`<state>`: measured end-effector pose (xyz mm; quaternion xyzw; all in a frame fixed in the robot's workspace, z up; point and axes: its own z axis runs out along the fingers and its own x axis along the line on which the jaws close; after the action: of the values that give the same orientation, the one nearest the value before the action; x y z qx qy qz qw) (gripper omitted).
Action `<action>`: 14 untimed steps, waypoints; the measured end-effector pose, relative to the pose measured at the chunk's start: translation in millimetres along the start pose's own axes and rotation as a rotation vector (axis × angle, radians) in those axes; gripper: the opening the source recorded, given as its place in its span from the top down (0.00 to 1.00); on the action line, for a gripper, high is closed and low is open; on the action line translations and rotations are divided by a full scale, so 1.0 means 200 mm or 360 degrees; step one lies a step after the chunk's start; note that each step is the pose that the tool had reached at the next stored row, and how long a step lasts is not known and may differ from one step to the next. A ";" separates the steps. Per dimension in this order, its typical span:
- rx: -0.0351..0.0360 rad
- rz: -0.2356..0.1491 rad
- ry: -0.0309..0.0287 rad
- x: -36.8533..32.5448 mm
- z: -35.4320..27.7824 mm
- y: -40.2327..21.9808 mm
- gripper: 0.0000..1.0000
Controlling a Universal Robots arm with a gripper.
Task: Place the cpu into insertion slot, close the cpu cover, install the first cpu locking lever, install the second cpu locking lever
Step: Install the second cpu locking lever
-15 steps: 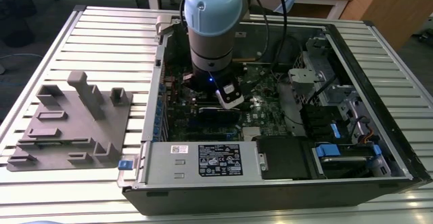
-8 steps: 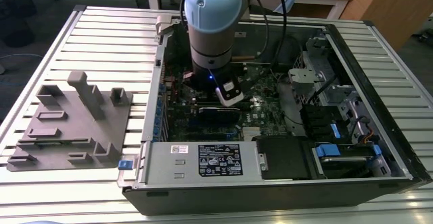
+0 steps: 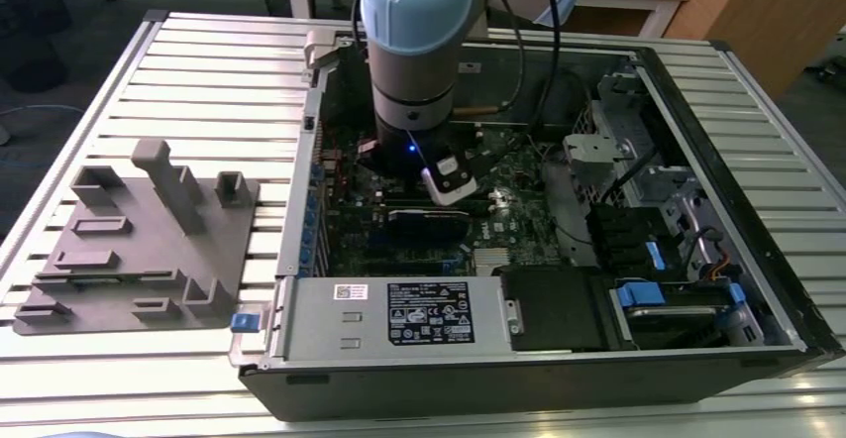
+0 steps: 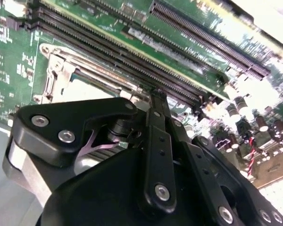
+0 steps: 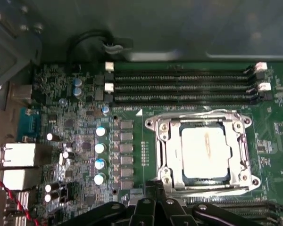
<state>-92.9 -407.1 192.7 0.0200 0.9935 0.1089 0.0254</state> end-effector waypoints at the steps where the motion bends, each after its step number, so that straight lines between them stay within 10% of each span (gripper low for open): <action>1: 0.0012 -0.0001 -0.00004 0.000 0.000 0.000 0.89; 4: 0.0053 -0.0003 -0.00006 0.002 -0.004 -0.003 0.89; 14: 0.0050 -0.0003 -0.00043 0.005 0.000 0.024 0.89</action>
<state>-93.8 -402.4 193.6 0.0196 0.9951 0.0934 0.0265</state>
